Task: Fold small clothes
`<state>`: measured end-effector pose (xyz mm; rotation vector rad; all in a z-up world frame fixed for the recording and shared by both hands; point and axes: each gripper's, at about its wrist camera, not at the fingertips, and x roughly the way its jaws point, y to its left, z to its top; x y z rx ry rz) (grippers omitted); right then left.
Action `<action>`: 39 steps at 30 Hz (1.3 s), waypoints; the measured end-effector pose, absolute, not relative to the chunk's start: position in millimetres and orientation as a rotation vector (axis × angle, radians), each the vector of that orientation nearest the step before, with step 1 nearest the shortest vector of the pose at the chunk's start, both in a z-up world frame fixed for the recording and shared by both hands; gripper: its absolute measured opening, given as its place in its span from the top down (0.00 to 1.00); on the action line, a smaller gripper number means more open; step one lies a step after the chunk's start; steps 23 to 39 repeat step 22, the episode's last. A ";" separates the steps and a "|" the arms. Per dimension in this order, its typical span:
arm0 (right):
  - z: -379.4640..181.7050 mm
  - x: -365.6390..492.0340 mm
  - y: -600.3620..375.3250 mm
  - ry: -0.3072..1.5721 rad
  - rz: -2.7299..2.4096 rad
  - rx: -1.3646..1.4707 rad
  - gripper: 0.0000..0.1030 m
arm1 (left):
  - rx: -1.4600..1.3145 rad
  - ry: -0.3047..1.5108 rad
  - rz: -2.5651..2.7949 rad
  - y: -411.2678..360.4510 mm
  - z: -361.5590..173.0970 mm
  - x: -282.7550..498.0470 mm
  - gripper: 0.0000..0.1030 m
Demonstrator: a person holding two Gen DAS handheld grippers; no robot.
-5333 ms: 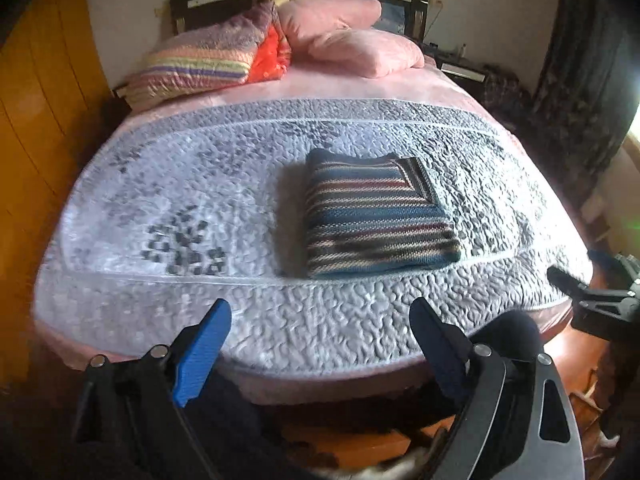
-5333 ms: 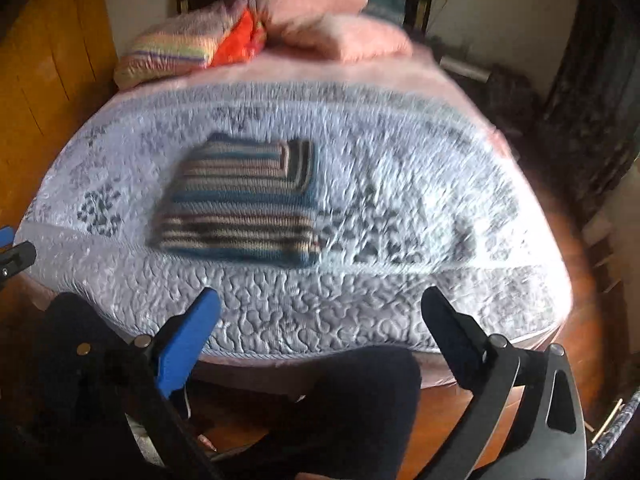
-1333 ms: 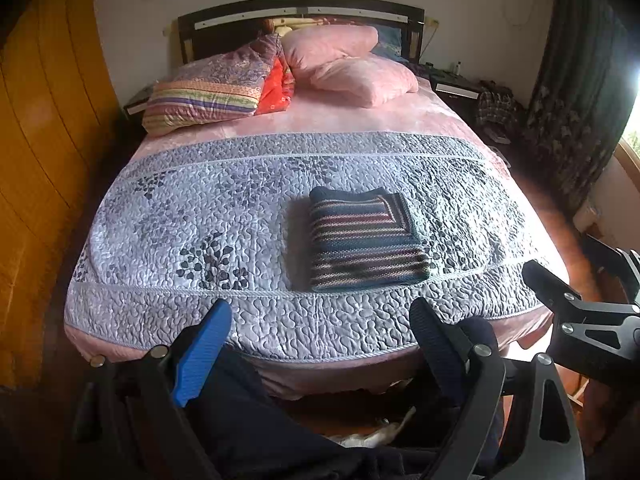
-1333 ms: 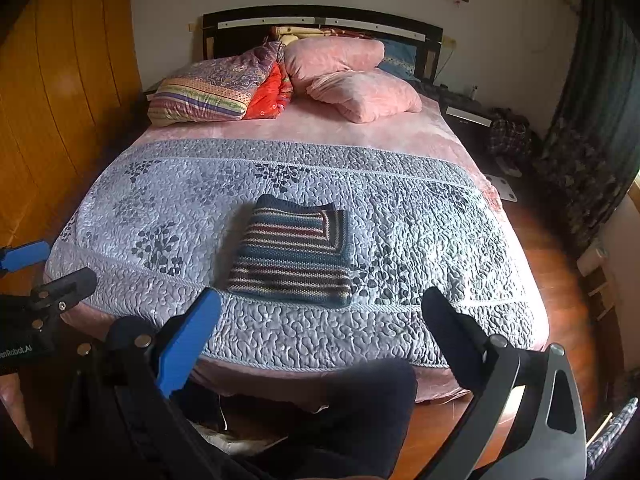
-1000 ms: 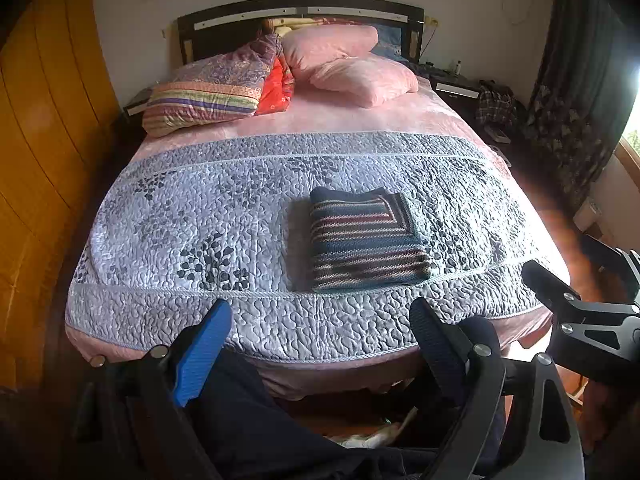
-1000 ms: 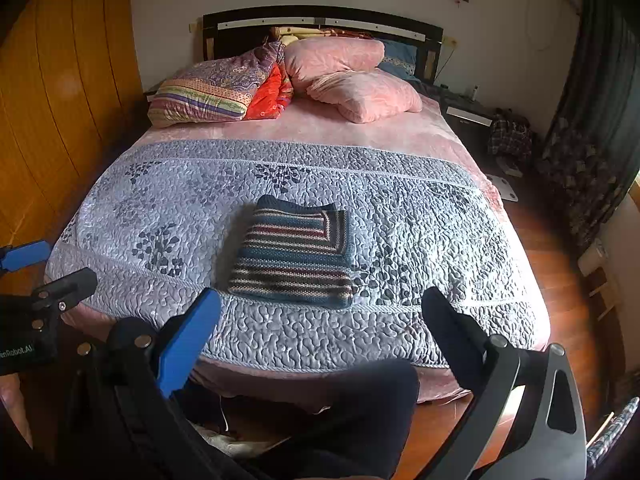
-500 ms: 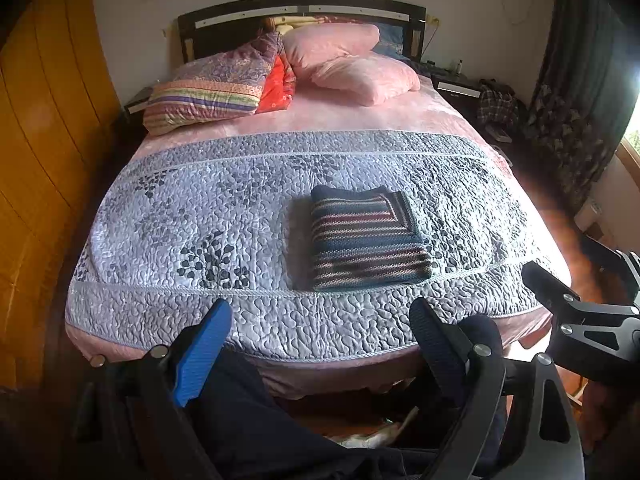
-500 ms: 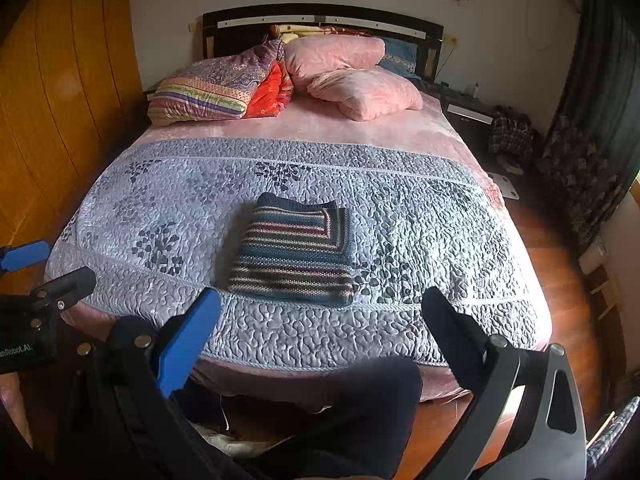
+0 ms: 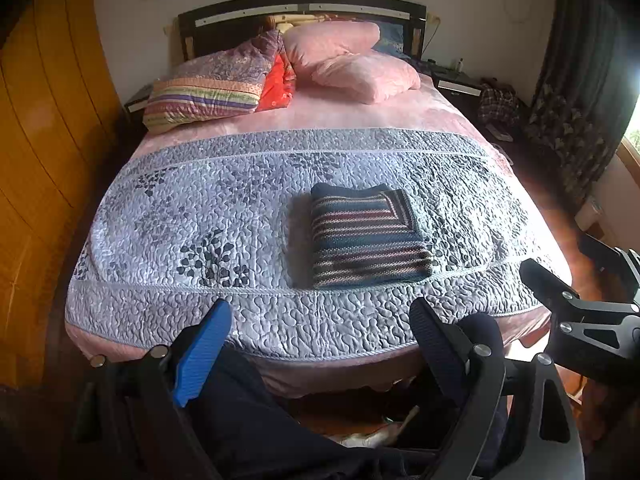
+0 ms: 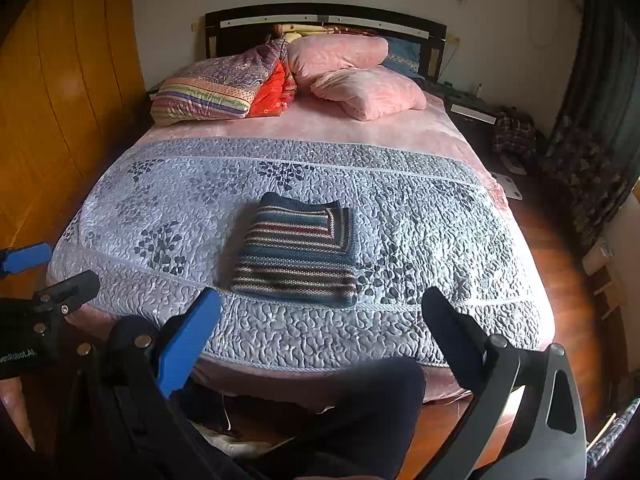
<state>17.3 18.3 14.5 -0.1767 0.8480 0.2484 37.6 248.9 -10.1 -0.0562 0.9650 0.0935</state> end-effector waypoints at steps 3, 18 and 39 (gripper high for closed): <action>13.9 17.5 18.5 0.851 0.250 -0.175 0.03 | -0.056 0.965 0.093 248.8 -10.0 37.9 0.12; 10.2 16.4 17.9 0.857 0.251 -0.171 0.03 | -0.049 0.967 0.091 250.3 -12.2 38.5 0.12; 8.8 16.2 16.6 0.861 0.248 -0.167 0.03 | -0.047 0.965 0.086 250.5 -13.2 38.4 0.12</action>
